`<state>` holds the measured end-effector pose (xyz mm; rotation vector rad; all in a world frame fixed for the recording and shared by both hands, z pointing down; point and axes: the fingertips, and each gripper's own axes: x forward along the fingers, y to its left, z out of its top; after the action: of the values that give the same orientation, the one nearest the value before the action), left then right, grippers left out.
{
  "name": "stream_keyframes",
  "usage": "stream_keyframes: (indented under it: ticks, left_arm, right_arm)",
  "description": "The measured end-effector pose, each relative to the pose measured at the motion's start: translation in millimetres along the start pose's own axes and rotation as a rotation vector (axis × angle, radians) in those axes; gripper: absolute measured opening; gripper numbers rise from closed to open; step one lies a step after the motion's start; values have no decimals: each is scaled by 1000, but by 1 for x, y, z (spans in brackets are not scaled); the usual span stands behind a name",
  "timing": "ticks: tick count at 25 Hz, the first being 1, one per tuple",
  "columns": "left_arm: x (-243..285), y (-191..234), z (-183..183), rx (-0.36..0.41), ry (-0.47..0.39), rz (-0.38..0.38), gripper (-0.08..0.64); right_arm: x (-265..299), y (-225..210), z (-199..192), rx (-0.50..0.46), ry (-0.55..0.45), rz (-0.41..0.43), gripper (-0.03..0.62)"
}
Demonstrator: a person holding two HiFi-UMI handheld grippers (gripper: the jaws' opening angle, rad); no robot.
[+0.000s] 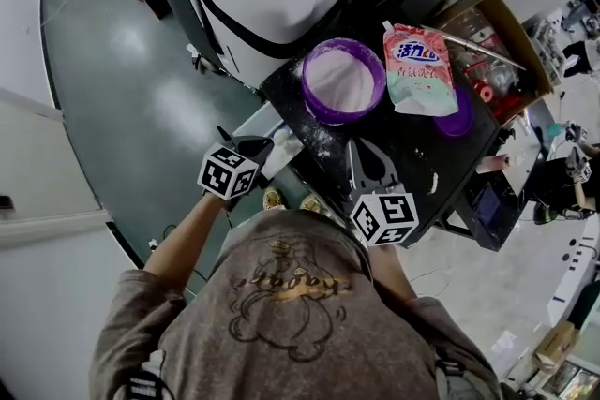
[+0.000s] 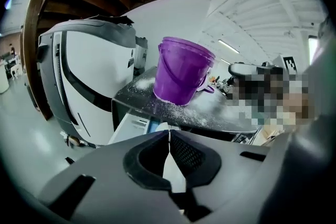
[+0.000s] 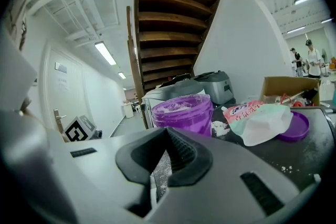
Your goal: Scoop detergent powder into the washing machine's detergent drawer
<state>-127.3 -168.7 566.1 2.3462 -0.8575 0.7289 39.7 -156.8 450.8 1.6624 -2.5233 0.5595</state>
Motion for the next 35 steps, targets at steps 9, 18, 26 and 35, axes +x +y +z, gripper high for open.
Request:
stream_keyframes:
  ticks: [9,18,26,35]
  left_arm:
    - [5,-12,-5,171,30,41,23]
    - [8,-17,-5,351,56,84,23]
    - [14,-26,-13,528,79,117,23]
    - [16,-33,-16,710,86,160,23]
  right_arm:
    - [-5,-1,-3,6,2,-7,2]
    - [-8,-2,-2,11,1,-9,2]
    - [-11,-4,-5,11,3,-13,2]
    - [-13,-4,-7,13,6,-16,2]
